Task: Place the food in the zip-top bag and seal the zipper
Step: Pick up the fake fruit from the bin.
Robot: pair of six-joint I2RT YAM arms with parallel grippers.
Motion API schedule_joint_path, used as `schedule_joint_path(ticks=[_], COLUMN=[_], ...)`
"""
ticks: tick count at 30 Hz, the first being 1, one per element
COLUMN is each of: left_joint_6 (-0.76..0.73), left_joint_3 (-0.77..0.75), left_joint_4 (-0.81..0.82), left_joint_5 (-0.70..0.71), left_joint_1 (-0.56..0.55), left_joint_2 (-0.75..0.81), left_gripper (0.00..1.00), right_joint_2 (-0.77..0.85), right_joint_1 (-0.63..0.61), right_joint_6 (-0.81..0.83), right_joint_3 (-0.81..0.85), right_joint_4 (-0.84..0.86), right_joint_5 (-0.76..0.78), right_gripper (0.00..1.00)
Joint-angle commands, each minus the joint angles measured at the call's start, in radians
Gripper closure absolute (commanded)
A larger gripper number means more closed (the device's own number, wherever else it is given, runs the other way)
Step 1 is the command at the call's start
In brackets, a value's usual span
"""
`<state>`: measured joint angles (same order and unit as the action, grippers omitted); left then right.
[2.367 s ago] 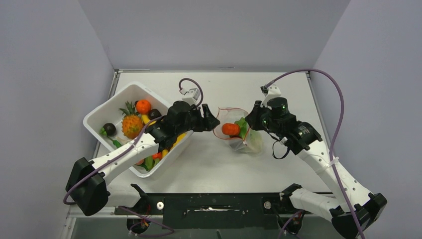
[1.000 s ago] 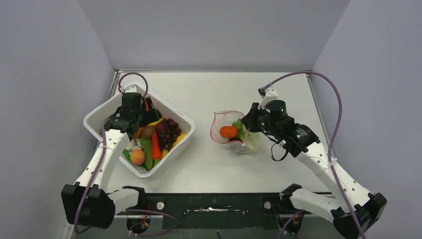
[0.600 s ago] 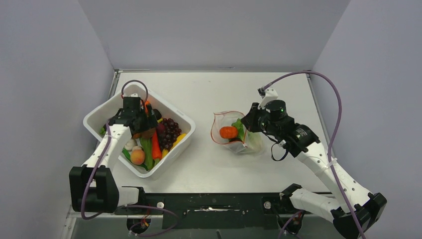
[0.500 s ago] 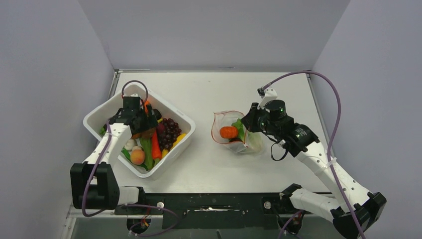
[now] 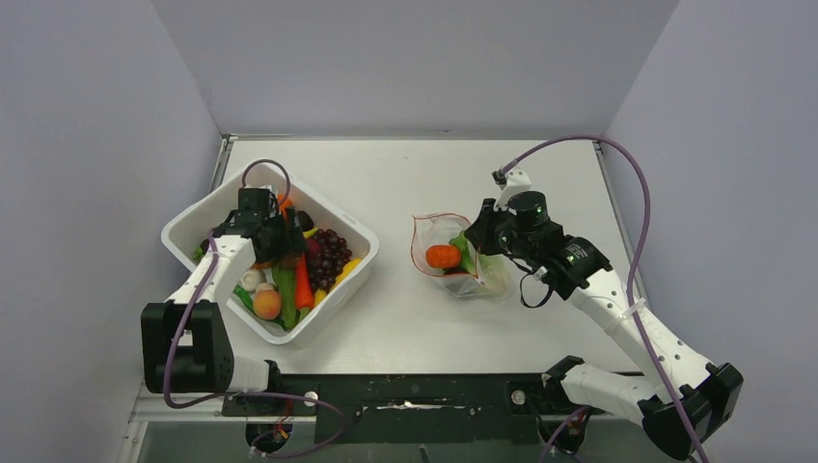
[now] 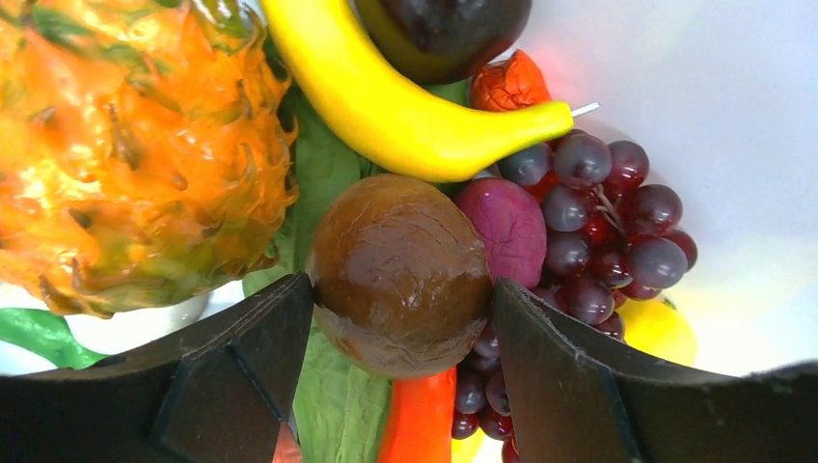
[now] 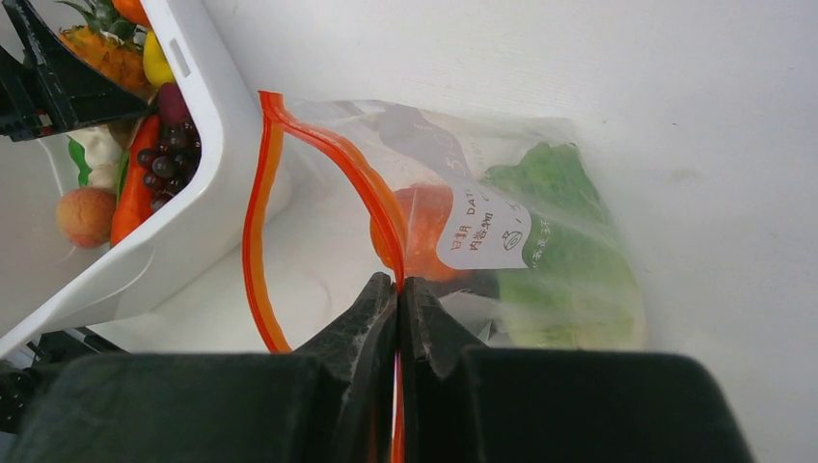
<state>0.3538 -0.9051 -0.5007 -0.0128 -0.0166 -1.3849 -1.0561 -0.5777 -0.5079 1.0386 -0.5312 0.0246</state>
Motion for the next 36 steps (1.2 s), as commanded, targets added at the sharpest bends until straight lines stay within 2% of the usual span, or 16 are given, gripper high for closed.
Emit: schedule_joint_path(ticks=[1,7,13,18,26,36], left_joint_6=[-0.021,-0.038,-0.057,-0.052,-0.05,-0.052], left_joint_3=[0.009,0.011,-0.018,-0.027,-0.039,-0.058], left_joint_4=[0.089,0.08,0.033,0.036,0.025,-0.023], left_joint_5=[-0.14,-0.106,-0.084,-0.09,-0.09,-0.041], left_joint_1=[-0.003,-0.005,-0.011,-0.015,-0.016,-0.017], left_joint_2=[0.021,0.023,-0.012,-0.022,-0.022,0.034], left_gripper=[0.34,0.38,0.29,0.26,0.44,0.59], right_joint_2=[0.031,0.036,0.024,0.016,0.024,0.014], right_joint_1=[-0.005,-0.008,-0.01,-0.009,-0.01,-0.011], right_joint_6=[-0.007,-0.016,-0.011,-0.005,-0.008,-0.011], right_joint_3=[0.006,0.007,0.024,0.033,0.027,0.025], right_joint_4=[0.046,0.045,0.048,0.046,0.048,0.053], right_joint_5=[0.023,0.02,0.017,0.017,0.023,0.017], right_gripper=[1.0,1.0,1.0,1.0,1.0,1.0])
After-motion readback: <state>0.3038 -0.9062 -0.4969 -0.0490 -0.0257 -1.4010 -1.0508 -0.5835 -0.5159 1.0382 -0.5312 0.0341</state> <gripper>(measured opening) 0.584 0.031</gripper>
